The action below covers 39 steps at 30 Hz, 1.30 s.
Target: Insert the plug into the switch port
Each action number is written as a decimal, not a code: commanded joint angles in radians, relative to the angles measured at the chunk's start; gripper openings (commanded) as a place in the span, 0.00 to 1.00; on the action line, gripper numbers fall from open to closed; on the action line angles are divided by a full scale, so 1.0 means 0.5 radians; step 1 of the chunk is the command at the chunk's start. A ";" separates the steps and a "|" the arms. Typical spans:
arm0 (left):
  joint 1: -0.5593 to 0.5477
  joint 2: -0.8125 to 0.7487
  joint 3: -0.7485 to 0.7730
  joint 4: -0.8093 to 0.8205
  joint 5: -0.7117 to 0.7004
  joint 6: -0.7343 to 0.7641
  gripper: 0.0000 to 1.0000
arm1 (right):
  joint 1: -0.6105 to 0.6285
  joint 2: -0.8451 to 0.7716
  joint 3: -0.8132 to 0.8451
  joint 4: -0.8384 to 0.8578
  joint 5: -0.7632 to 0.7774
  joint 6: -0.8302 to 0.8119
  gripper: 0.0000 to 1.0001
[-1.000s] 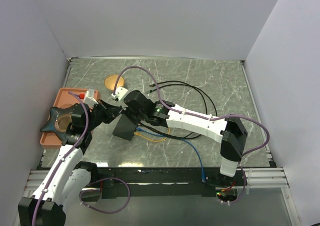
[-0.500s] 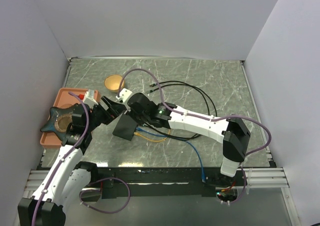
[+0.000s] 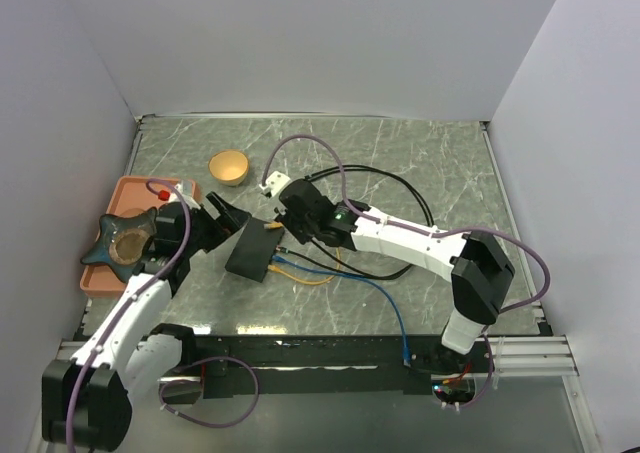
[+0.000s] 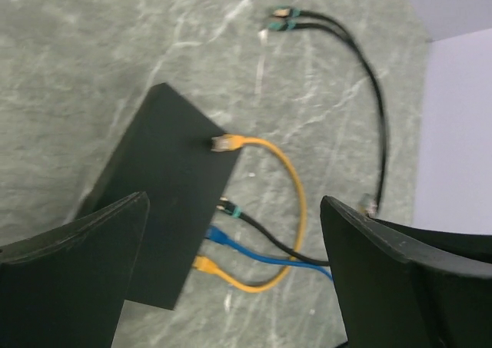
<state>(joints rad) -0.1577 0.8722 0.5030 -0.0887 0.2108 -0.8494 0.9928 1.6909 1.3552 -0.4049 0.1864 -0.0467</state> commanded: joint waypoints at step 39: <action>-0.120 0.851 -0.135 0.634 -0.130 0.180 0.93 | -0.172 0.748 0.278 -0.061 -0.281 -0.109 0.00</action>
<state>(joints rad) -0.2096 1.2819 0.4274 0.1818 0.1204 -0.7784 0.9176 2.0415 1.4380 -0.4263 0.0578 -0.0917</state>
